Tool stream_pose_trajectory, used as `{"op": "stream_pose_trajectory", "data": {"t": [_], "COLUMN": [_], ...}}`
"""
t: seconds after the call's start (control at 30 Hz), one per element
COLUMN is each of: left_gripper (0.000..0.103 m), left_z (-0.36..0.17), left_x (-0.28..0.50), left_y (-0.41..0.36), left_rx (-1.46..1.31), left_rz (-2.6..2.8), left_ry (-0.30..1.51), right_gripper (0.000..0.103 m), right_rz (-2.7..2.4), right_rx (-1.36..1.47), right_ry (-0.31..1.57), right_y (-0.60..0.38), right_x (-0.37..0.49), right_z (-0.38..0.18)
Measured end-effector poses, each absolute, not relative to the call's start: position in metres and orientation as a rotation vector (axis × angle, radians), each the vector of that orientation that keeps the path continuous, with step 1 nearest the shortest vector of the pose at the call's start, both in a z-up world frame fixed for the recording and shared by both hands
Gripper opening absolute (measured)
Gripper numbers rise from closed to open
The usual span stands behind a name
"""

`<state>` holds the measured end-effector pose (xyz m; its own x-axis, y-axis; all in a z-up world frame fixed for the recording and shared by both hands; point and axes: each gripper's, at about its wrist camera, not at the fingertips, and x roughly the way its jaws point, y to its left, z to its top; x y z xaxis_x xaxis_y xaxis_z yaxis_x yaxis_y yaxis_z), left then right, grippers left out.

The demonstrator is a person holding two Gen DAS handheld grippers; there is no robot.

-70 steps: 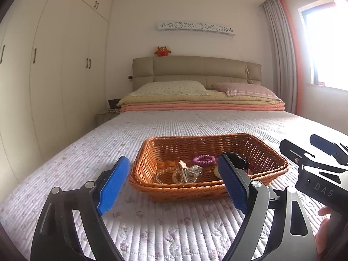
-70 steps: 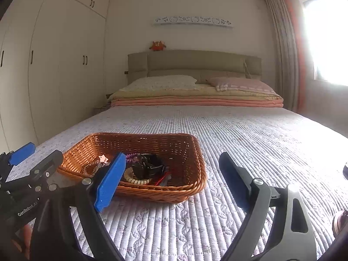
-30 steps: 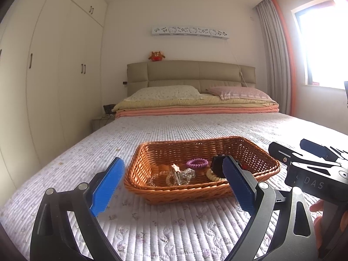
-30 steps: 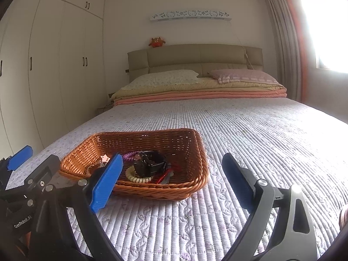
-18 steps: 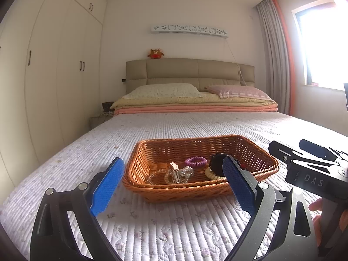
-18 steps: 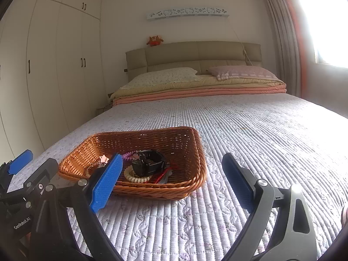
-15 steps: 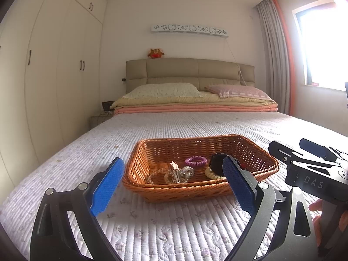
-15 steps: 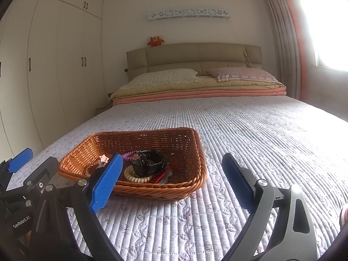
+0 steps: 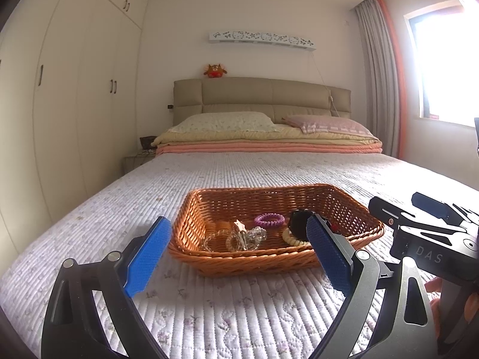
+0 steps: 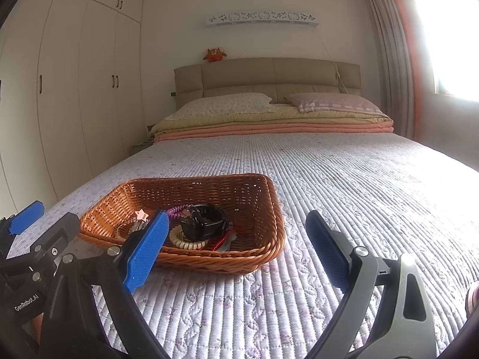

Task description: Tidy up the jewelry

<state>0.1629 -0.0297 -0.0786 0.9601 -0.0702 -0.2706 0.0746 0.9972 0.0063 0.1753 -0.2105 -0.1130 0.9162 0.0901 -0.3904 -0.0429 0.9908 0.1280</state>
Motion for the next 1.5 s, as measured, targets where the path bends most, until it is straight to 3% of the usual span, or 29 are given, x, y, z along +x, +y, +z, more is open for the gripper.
{"op": "stream_pose_trajectory", "data": {"t": [1.5], "left_gripper": [0.093], "left_z": [-0.0773], "left_x": [0.1594], "left_y": [-0.0344], "left_rx": [0.062], "left_rz": [-0.027], "left_ry": [0.262], "right_gripper": [0.088], "right_rz": [0.077], "right_rx": [0.11], "right_ry": [0.419], "right_y": [-0.2084], "right_x": [0.177], "right_z": [-0.115]}}
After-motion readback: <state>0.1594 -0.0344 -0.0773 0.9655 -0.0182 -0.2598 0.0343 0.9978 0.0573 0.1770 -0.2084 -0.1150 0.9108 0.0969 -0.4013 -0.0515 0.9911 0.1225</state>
